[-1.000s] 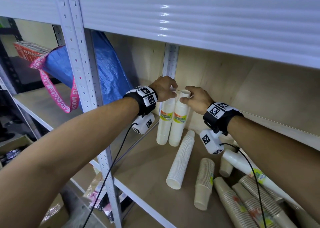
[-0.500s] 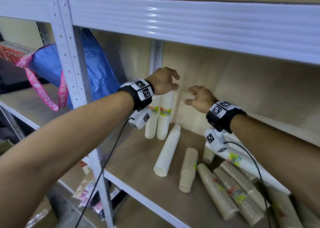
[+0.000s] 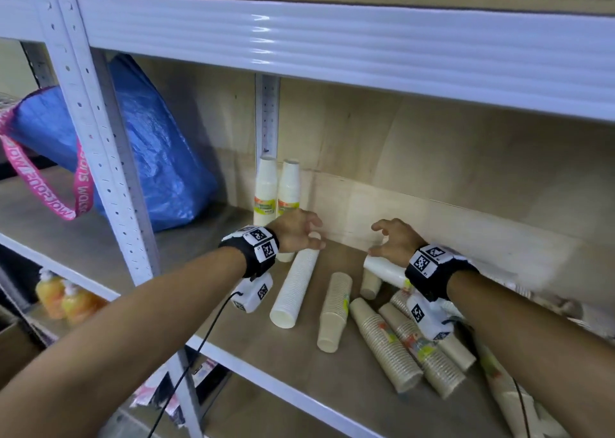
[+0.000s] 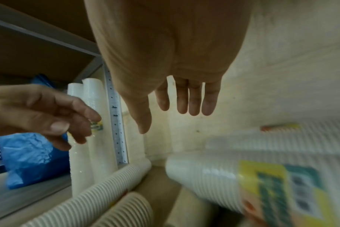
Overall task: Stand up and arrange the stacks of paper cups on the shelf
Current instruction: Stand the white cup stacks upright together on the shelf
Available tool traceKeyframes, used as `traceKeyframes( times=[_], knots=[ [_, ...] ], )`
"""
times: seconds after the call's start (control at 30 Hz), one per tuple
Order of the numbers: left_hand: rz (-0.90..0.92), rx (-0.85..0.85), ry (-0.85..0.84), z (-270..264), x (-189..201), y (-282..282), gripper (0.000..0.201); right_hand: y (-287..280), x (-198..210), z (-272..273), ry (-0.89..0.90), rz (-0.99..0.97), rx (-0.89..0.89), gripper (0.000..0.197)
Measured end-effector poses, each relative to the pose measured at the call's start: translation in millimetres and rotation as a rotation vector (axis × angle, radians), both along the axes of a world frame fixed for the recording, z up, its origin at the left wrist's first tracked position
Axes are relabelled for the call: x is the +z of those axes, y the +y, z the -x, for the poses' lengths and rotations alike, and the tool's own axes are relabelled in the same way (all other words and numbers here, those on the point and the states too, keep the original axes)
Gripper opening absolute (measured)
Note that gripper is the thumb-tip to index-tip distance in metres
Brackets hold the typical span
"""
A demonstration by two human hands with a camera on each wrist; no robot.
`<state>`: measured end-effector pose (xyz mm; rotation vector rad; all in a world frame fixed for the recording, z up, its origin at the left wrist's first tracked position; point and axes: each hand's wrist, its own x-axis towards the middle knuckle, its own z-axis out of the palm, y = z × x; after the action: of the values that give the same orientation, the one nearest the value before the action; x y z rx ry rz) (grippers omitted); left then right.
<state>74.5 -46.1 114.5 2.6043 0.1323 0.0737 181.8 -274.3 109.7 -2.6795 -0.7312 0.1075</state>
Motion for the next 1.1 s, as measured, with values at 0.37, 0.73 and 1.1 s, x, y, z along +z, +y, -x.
traceKeyframes(
  times=[0.37, 0.73, 1.1],
  knots=[
    [0.052, 0.1, 0.233, -1.9, -77.4, 7.1, 0.097, -32.1, -50.7, 0.1, -0.095, 0.2, -0.055, 0.068],
    [0.18, 0.187, 0.373, 3.8, -97.0, 11.9, 0.11, -25.2, -62.8, 8.4, -0.32, 0.417, -0.096, 0.065],
    [0.23, 0.212, 0.382, 12.3, -90.2, 8.1, 0.099, -24.3, -44.6, 14.6, -0.284, 0.368, -0.139, 0.063]
  ],
)
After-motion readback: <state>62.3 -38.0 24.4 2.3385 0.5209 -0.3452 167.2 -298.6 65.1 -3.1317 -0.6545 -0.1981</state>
